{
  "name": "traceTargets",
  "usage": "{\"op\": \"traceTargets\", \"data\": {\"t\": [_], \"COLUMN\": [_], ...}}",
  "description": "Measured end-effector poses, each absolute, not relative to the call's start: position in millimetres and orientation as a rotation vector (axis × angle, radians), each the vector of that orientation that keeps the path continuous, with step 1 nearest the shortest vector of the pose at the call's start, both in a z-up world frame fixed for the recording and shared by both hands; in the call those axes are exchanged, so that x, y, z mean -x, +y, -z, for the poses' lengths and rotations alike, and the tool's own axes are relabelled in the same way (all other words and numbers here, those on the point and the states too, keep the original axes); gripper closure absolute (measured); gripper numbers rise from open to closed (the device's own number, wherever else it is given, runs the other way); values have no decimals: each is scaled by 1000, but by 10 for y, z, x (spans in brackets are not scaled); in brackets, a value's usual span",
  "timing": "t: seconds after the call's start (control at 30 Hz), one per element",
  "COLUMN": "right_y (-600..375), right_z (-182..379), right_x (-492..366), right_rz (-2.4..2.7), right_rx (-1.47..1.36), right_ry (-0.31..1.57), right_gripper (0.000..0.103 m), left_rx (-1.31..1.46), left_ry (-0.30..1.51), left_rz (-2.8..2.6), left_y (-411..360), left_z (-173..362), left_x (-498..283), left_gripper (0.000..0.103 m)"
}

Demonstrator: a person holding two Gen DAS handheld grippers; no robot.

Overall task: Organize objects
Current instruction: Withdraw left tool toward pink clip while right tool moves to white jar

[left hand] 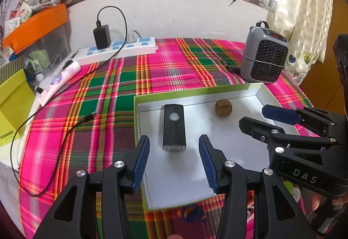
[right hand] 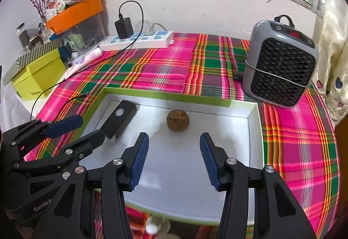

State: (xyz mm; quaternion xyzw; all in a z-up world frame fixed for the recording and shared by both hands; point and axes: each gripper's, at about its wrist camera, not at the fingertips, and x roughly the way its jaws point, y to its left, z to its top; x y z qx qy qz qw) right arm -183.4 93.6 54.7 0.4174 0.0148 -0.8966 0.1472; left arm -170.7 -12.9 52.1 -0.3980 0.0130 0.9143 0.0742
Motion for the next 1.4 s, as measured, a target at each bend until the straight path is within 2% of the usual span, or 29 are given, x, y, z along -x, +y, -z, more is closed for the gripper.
{"op": "traceTargets", "data": {"t": [0.57,1.4], "right_y": [1209,1623], "right_z": [-636,-419], "right_x": [1117,444], "right_rz": [2654,2702], "right_rx": [-1120,-1140], "right_ry": [-8,-38], "right_gripper": [53,53], "left_rx": [1129,1241], "left_ry": [3,26], "left_rz": [-2758,-2684], "left_y": [-413,-570], "left_z": [-582,-130], "left_x": [1096,579], "left_gripper": [57,57]}}
